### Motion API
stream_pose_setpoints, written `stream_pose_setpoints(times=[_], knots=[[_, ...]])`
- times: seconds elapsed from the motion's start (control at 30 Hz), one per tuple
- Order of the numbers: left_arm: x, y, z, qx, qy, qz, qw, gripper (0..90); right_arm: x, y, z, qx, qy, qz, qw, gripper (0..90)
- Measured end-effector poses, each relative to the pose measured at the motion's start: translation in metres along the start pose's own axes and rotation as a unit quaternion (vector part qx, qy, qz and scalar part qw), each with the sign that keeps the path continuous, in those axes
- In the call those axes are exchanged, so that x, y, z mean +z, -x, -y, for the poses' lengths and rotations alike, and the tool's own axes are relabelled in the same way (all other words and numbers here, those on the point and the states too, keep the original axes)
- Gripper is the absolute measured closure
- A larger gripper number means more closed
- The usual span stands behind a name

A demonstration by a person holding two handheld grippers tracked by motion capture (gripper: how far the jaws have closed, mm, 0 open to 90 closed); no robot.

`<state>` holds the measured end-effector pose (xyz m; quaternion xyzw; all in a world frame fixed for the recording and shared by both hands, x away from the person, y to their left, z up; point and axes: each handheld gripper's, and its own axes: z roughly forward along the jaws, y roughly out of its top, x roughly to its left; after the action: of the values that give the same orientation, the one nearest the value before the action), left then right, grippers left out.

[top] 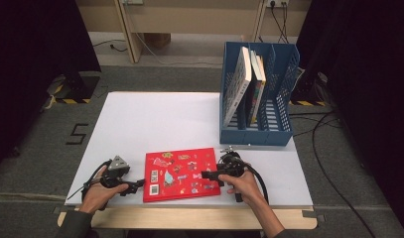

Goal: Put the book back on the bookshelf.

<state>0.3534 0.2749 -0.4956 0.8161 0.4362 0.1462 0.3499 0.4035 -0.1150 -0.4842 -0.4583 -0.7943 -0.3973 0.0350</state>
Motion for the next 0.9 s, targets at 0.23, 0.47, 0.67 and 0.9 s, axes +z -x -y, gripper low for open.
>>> stream_pose_setpoints(times=[0.23, 0.47, 0.67, 0.9], knots=[[0.001, 0.0, 0.0, 0.009, -0.006, 0.009, 0.9999, 15.1, 0.001, 0.004, -0.001, 0.017, 0.014, -0.004, 0.9997, 19.3], [0.0, 0.001, -0.001, 0.015, -0.013, 0.009, 0.9998, 14.1, 0.003, 0.002, -0.002, 0.025, 0.015, -0.001, 0.9996, 16.1], [0.001, 0.001, -0.001, 0.015, -0.013, 0.01, 0.9998, 13.3, 0.003, 0.004, 0.0, 0.065, 0.034, -0.015, 0.9972, 15.8], [0.002, 0.001, -0.001, 0.015, -0.012, 0.012, 0.9997, 11.6, 0.0, 0.012, -0.004, 0.108, 0.044, -0.042, 0.9923, 17.0]])
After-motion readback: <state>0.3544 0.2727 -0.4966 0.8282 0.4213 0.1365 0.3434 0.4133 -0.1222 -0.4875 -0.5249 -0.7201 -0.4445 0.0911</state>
